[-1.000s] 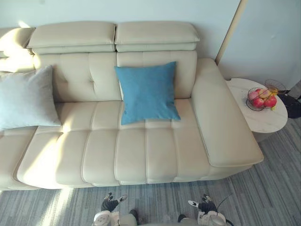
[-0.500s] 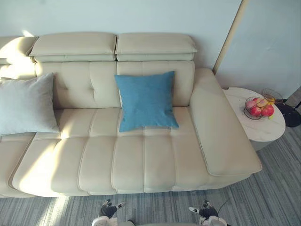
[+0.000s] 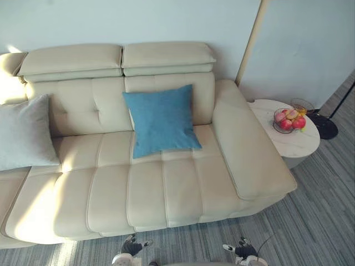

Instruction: Pick up cushions and gather them together orderly.

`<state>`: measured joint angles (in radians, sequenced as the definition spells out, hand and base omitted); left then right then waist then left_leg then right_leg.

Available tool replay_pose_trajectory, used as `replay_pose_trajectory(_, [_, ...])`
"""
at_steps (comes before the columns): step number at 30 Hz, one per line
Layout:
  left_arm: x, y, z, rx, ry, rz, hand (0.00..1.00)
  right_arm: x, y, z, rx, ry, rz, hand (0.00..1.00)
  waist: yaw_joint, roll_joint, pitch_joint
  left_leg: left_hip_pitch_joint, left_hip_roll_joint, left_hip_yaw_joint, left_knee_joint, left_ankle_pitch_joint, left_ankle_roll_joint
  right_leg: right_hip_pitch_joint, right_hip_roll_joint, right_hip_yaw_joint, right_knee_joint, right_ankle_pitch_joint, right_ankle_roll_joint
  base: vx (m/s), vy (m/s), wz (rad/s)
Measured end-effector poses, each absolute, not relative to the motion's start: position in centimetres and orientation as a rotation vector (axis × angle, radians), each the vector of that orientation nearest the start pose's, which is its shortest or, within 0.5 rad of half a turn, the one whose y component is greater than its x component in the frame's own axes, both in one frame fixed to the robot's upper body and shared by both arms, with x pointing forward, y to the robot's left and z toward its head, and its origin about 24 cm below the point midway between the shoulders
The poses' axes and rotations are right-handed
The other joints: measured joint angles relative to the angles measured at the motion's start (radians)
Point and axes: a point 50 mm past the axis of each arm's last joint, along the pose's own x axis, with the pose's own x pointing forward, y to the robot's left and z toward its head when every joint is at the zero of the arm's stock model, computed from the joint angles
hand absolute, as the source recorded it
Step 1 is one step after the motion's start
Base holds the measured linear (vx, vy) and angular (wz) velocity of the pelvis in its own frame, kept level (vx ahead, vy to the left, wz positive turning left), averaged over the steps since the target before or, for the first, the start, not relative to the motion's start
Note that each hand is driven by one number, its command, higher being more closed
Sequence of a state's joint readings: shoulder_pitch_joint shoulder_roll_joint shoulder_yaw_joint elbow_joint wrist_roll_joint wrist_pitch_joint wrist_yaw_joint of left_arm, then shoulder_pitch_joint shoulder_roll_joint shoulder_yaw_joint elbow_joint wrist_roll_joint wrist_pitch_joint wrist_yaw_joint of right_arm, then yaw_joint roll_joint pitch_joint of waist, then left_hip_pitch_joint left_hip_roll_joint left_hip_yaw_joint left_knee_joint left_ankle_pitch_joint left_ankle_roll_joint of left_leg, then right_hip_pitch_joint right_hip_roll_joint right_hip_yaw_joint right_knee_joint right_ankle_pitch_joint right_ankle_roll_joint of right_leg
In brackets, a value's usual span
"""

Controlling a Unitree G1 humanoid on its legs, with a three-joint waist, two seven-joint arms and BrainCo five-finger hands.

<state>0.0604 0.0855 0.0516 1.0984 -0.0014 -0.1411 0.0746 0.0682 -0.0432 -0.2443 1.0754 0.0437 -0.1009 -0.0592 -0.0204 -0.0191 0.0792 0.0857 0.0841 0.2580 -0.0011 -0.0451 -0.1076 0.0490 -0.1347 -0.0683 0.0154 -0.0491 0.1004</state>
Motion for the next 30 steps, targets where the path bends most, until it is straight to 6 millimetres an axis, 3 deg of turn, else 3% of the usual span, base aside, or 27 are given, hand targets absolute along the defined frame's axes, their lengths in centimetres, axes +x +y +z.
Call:
replay_pose_trajectory(3, [10.8,19.1,-15.8,0.079,1.003,0.164,0.00,10.1,-21.0,-15.7,0.084,1.013,-0.375,0.00,-0.002,0.015,0.013,-0.020,0.006,-0.039,0.027,-0.045,-0.002,-0.093,0.019,0.112,0.040,0.002,0.001,-0.06,0.003,-1.11])
replay_pose_trajectory(5, [10.9,19.5,-15.7,0.078,0.995,0.177,0.00,10.7,-21.1,-15.5,0.080,0.998,-0.370,0.00,0.000,0.005,0.025,-0.014,0.000,0.062,0.062,-0.112,-0.007,-0.171,0.051,0.273,0.048,0.042,0.008,-0.05,0.055,-2.11])
replay_pose_trajectory(7, [11.1,19.9,-15.6,0.098,0.992,0.174,0.00,11.6,-20.7,-15.3,0.072,0.980,-0.343,0.00,-0.004,0.000,0.029,-0.015,0.007,0.147,0.087,-0.131,0.004,-0.214,0.077,0.364,0.033,0.082,0.005,-0.01,0.026,-2.16])
replay_pose_trajectory(8, [11.3,20.3,-15.4,0.120,0.987,0.168,0.00,12.1,-20.4,-15.2,0.055,0.975,-0.313,0.00,-0.018,0.008,0.035,-0.013,0.030,0.254,0.096,-0.136,0.004,-0.253,0.099,0.297,0.024,0.133,-0.038,0.03,-0.017,-1.73])
replay_pose_trajectory(9, [11.3,20.5,-15.4,0.127,0.990,0.171,0.00,12.3,-20.3,-15.2,0.055,0.974,-0.308,0.00,-0.020,0.007,0.035,-0.013,0.034,0.283,0.098,-0.136,0.005,-0.262,0.102,0.246,0.024,0.142,-0.059,0.06,-0.063,-1.99])
replay_pose_trajectory(11, [12.2,21.3,-15.0,0.148,0.966,0.176,0.00,12.9,-20.3,-15.0,0.048,0.961,-0.301,0.00,-0.031,0.013,0.046,0.014,0.065,0.401,0.126,-0.138,0.004,-0.312,0.078,-0.149,0.092,0.113,-0.169,0.08,-0.115,-1.75])
replay_pose_trajectory(12, [12.3,21.3,-15.0,0.148,0.965,0.177,0.00,12.9,-20.3,-15.0,0.045,0.961,-0.299,0.00,-0.029,0.015,0.049,0.030,0.068,0.419,0.127,-0.138,0.004,-0.308,0.072,-0.216,0.106,0.104,-0.182,0.08,-0.158,-1.81])
replay_pose_trajectory(13, [12.3,21.3,-15.0,0.147,0.961,0.180,0.00,13.1,-20.5,-14.9,0.021,0.958,-0.282,0.00,-0.029,0.029,0.057,0.075,0.076,0.478,0.128,-0.138,0.004,-0.300,0.053,-0.416,0.154,0.062,-0.235,0.08,-0.147,-1.44])
replay_pose_trajectory(14, [12.0,21.3,-15.0,0.144,0.968,0.182,0.00,13.4,-20.6,-14.8,0.013,0.949,-0.275,0.00,-0.029,0.036,0.061,0.096,0.077,0.507,0.127,-0.138,0.004,-0.291,0.041,-0.518,0.180,0.021,-0.261,0.17,-0.218,-1.86])
replay_pose_trajectory(15, [12.2,20.9,-15.1,0.119,0.964,0.188,0.00,14.0,-20.9,-14.5,0.005,0.932,-0.278,0.00,-0.033,0.058,0.063,0.132,0.081,0.566,0.125,-0.147,-0.011,-0.268,0.019,-0.672,0.238,-0.057,-0.255,0.18,-0.168,-1.26])
replay_pose_trajectory(16, [12.3,20.7,-15.1,0.112,0.962,0.184,0.00,14.0,-21.1,-14.5,0.003,0.931,-0.285,0.00,-0.035,0.070,0.065,0.138,0.086,0.581,0.122,-0.151,-0.018,-0.266,0.014,-0.693,0.250,-0.068,-0.244,0.24,-0.189,-1.53])
replay_pose_trajectory(17, [13.1,20.1,-14.9,0.098,0.945,0.171,0.00,14.3,-21.7,-14.3,-0.005,0.919,-0.304,0.00,-0.043,0.098,0.079,0.157,0.100,0.605,0.123,-0.153,-0.026,-0.281,0.053,-0.638,0.268,-0.079,-0.234,0.18,-0.119,-1.02])
replay_pose_trajectory(19, [13.6,19.5,-14.9,0.087,0.941,0.156,0.00,14.4,-21.9,-14.2,-0.009,0.916,-0.307,0.00,-0.040,0.108,0.082,0.166,0.116,0.616,0.148,-0.138,-0.049,-0.285,0.079,-0.599,0.270,-0.089,-0.240,0.27,-0.172,-1.00])
replay_pose_trajectory(20, [14.0,18.9,-14.9,0.078,0.937,0.139,0.00,14.4,-21.9,-14.2,-0.009,0.921,-0.308,0.00,-0.041,0.103,0.080,0.156,0.149,0.613,0.255,-0.121,-0.073,-0.283,0.096,-0.555,0.271,-0.102,-0.245,0.28,-0.169,-0.89])
replay_pose_trajectory(21, [14.1,18.6,-14.9,0.076,0.937,0.131,0.00,14.3,-21.9,-14.3,-0.011,0.922,-0.307,0.00,-0.044,0.100,0.082,0.142,0.175,0.602,0.339,-0.116,-0.065,-0.272,0.106,-0.532,0.265,-0.107,-0.244,0.30,-0.146,-1.14])
replay_pose_trajectory(22, [13.9,18.1,-15.0,0.060,0.944,0.118,0.00,14.1,-21.9,-14.4,-0.017,0.933,-0.305,0.00,-0.042,0.096,0.085,0.086,0.255,0.535,0.585,-0.097,-0.002,-0.235,0.133,-0.470,0.229,-0.108,-0.246,0.27,-0.078,-1.24])
replay_pose_trajectory(23, [13.6,17.8,-15.1,0.050,0.952,0.111,0.00,14.0,-21.7,-14.5,-0.016,0.941,-0.304,0.00,-0.038,0.092,0.089,0.032,0.291,0.469,0.764,-0.142,0.060,-0.201,0.154,-0.418,0.209,-0.113,-0.254,0.21,-0.056,-1.30])
replay_pose_trajectory(24, [13.5,17.8,-15.2,0.049,0.957,0.111,0.00,13.9,-21.6,-14.5,-0.016,0.944,-0.303,0.00,-0.037,0.085,0.095,0.004,0.291,0.422,0.829,-0.167,0.069,-0.182,0.158,-0.392,0.206,-0.118,-0.258,0.17,-0.005,-1.35])
replay_pose_trajectory(26, [13.0,18.3,-15.2,0.041,0.959,0.137,0.00,13.8,-21.3,-14.7,-0.011,0.953,-0.297,0.00,-0.021,0.053,0.114,-0.112,0.195,0.204,0.890,-0.235,0.028,-0.113,0.171,-0.254,0.197,-0.136,-0.262,0.22,0.043,-1.68])
replay_pose_trajectory(28, [13.0,18.9,-15.1,0.046,0.953,0.156,0.00,13.4,-21.0,-14.9,-0.002,0.974,-0.295,0.00,0.010,0.047,0.117,-0.182,0.140,0.101,0.807,-0.254,0.018,-0.083,0.176,-0.155,0.197,-0.128,-0.247,0.22,0.118,-1.87])
replay_pose_trajectory(30, [12.8,18.9,-15.2,0.027,0.954,0.172,0.00,13.1,-21.1,-15.0,0.007,0.981,-0.311,0.00,0.019,0.043,0.122,-0.251,0.083,-0.012,0.659,-0.257,0.020,-0.056,0.174,-0.072,0.188,-0.130,-0.229,0.22,0.151,-1.45])
